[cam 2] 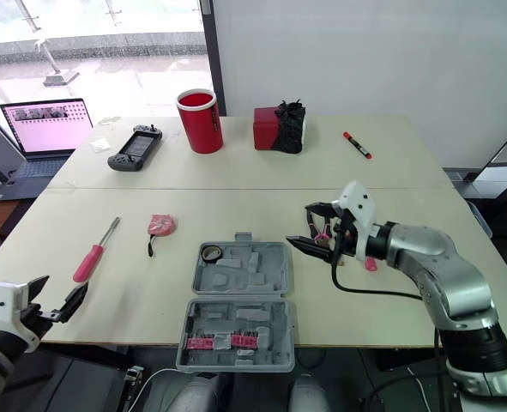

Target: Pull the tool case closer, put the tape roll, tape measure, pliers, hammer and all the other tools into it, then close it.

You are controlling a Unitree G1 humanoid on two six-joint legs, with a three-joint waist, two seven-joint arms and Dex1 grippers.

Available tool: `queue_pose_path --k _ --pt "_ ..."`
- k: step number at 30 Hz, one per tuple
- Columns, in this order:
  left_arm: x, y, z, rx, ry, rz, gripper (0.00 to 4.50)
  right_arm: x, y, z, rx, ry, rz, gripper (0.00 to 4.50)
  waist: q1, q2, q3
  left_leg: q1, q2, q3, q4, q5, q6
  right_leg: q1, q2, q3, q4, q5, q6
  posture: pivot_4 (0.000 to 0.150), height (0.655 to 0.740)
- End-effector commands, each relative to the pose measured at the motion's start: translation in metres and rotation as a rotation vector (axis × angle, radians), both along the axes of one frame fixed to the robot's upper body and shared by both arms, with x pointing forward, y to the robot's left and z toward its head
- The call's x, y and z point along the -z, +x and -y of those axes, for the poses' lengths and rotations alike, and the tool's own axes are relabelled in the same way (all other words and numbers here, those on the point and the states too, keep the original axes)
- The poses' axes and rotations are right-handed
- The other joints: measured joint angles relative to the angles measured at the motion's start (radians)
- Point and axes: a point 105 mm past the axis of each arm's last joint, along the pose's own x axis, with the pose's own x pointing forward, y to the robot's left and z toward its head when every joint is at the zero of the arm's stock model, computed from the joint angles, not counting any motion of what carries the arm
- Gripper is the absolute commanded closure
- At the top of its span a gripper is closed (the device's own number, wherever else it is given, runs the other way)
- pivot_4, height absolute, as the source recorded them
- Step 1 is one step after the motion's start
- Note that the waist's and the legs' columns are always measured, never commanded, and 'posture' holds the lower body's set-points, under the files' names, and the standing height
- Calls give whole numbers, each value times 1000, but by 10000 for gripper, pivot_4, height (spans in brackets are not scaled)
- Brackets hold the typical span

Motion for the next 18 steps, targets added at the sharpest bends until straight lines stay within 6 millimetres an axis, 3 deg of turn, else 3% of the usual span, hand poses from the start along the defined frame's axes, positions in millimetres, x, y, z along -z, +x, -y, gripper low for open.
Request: queue_pose_path --k 1,9,18 --pt "-13 10 22 11 13 32 777 -16 -9 -15 -91 -23 20 0 4 0 0 -1 0 1 1 0 0 -1 0 1 0 0 0 1500 7400" --pt "-7 59 62 21 -17 -67 777 -29 -29 -43 -250 -43 -43 0 15 0 0 -4 0 3 2 0 0 -3 1 2 0 0 0 1500 7400" --pt "-10 126 78 -4 -49 -91 777 -40 -40 -56 -304 -49 -88 0 13 -1 0 -8 -1 3 4 0 0 -4 3 1 3 1 0 1500 7400"
